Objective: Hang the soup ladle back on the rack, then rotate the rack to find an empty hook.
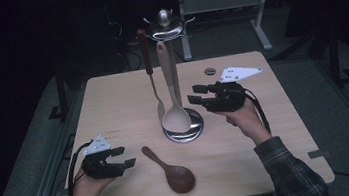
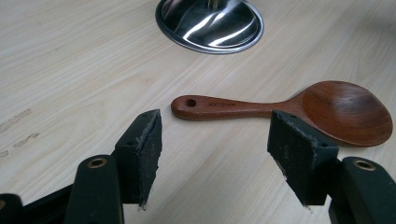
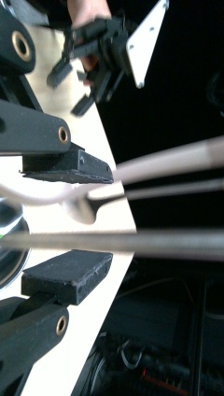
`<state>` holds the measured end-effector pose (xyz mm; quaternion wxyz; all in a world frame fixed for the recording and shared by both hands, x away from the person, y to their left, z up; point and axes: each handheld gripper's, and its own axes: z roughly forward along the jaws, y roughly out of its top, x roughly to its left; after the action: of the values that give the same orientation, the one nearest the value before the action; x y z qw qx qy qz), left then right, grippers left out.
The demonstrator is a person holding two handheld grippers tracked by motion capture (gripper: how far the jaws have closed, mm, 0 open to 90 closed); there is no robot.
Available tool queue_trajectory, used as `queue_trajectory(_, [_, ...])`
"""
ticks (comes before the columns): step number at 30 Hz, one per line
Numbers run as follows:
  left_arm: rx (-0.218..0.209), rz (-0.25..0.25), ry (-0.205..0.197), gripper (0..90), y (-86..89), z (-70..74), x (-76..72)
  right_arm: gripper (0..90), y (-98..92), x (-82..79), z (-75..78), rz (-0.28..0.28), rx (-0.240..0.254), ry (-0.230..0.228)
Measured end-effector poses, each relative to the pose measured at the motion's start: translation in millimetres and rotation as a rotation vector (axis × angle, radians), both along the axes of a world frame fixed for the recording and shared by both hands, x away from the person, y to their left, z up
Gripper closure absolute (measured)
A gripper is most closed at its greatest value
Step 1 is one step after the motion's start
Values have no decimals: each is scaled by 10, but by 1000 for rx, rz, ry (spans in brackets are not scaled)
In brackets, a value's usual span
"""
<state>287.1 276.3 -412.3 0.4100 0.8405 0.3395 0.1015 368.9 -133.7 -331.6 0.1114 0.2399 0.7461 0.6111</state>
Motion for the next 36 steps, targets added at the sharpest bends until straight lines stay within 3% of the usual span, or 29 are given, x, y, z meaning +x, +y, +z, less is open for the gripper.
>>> queue_trajectory(9, [-29,-14,1,350,-5,80,12,524,-181,182,-239,-83,-69,24])
queue_trajectory(13, [-52,-22,7,351,-20,209,39,518,-161,236,-325,-82,-86,34])
queue_trajectory(18, [-86,-41,-19,371,-56,429,128,508,-97,326,-437,-74,-123,55])
queue_trajectory(23, [-106,-61,-27,468,-118,686,251,500,-32,397,-536,-56,-142,62])
queue_trajectory(31, [-112,-118,-82,734,-299,1316,430,498,122,481,-696,-6,-166,77])
queue_trajectory(36, [-97,-154,-107,894,-430,1635,527,505,247,517,-784,20,-182,84])
